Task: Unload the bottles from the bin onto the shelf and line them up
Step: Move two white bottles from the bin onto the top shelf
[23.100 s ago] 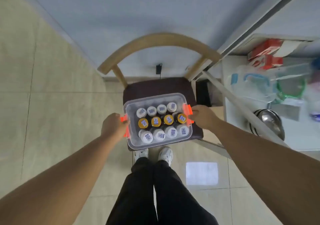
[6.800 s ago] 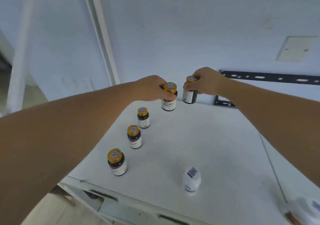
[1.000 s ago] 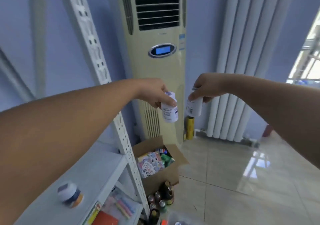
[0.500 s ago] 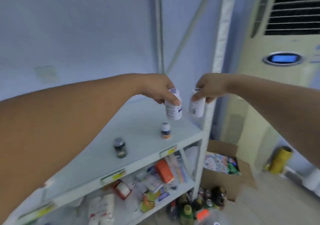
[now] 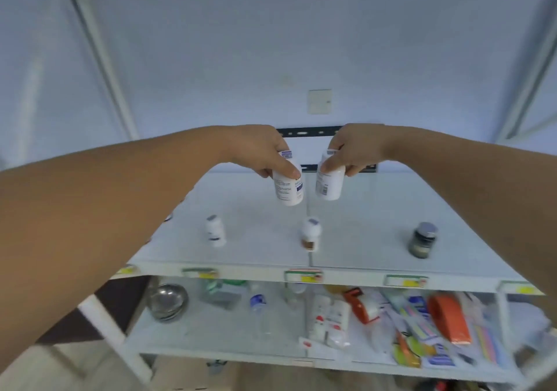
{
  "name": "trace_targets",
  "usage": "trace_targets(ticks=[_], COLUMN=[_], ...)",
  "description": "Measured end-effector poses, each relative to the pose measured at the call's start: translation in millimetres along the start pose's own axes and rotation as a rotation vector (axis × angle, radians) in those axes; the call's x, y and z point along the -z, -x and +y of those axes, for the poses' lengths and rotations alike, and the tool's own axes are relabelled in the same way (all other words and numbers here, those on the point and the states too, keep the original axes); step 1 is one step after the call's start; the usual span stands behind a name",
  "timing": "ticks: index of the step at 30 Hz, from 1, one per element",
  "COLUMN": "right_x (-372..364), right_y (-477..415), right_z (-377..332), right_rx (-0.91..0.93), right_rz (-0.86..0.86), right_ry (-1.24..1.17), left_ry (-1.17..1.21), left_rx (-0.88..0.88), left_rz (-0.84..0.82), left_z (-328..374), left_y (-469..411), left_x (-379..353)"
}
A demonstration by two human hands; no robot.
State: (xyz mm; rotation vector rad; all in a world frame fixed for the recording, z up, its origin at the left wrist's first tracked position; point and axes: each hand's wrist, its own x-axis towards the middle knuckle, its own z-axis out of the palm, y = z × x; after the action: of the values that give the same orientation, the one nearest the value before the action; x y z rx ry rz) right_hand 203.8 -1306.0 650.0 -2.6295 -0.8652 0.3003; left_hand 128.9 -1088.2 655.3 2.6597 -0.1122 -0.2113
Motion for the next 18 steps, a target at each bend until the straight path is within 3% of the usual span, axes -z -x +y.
trace_targets(ticks=[9, 18], right_x=[-82, -123], right_y=[-101, -207], right_z=[-162, -170], right_rx=[0.135, 0.111], right_rz=[-0.039, -0.066], right_ry=[0.047, 0.070], left_ry=[-0.029, -0.075], left_rx=[0.169, 0.199], left_rz=[0.077, 0.074], left_z=[-181, -271], left_y=[78, 14], left_x=[55, 43])
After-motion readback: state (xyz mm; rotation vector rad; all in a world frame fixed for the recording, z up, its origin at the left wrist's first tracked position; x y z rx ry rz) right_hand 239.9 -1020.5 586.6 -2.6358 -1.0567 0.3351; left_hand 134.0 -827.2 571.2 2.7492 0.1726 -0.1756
